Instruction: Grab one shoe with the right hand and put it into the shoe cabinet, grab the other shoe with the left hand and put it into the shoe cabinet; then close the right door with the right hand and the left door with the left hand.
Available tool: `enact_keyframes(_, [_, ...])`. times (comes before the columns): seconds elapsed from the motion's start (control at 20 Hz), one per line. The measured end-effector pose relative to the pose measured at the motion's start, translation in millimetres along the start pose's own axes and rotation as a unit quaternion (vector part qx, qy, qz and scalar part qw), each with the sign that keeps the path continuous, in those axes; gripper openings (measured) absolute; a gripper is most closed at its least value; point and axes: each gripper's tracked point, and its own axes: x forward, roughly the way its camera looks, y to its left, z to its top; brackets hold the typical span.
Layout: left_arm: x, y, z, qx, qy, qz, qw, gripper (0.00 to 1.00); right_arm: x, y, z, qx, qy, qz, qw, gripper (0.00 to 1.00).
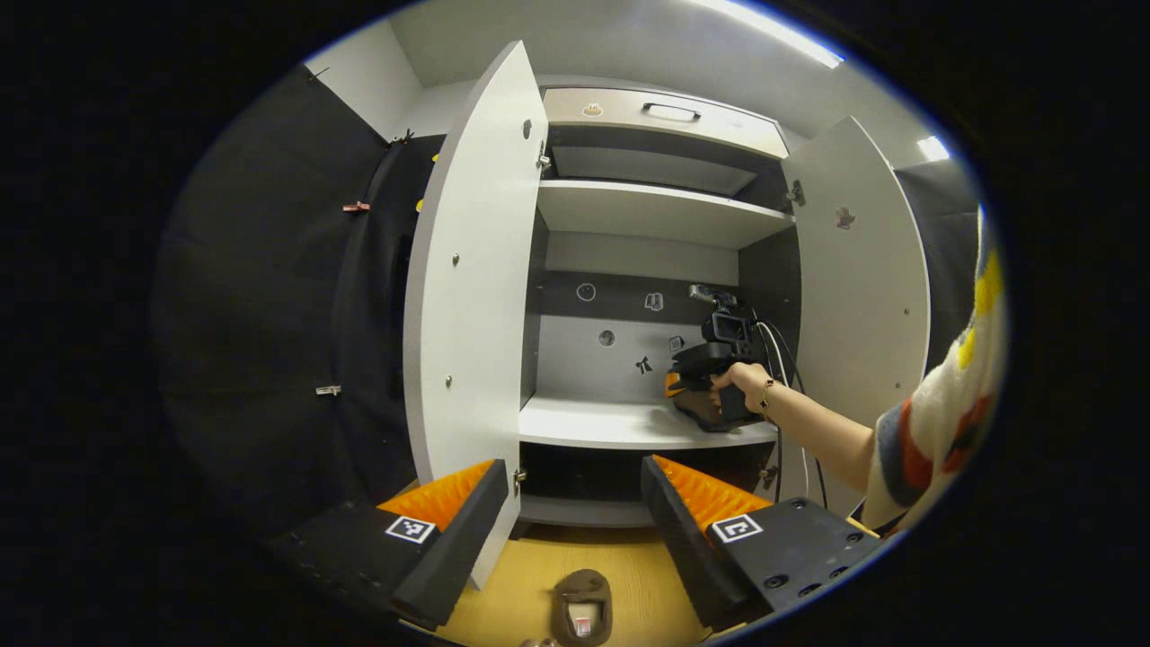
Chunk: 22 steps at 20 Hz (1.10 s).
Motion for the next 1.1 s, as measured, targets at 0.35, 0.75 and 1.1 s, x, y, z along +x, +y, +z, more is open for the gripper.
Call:
enact_keyframes(0.35, [-11.2,6.7,-25.7,0.006,0.007,-0.029,1.000,0.95,-121.4,30.5,1.3,-0.027,-0.093,0.054,0.994,0.99])
enact_keyframes(0.75, [-2.3,16.1,-172.0,-0.053,0.155,-0.062,0.984,0.95,-268.6,36.9,-28.8,-0.007,-0.221,0.089,0.971,0.98])
enact_keyframes(1.1, [19.0,21.7,-304.6,0.006,0.265,-0.061,0.962,0.94,-317.9,29.9,-71.3,-0.038,-0.225,0.092,0.969,0.98])
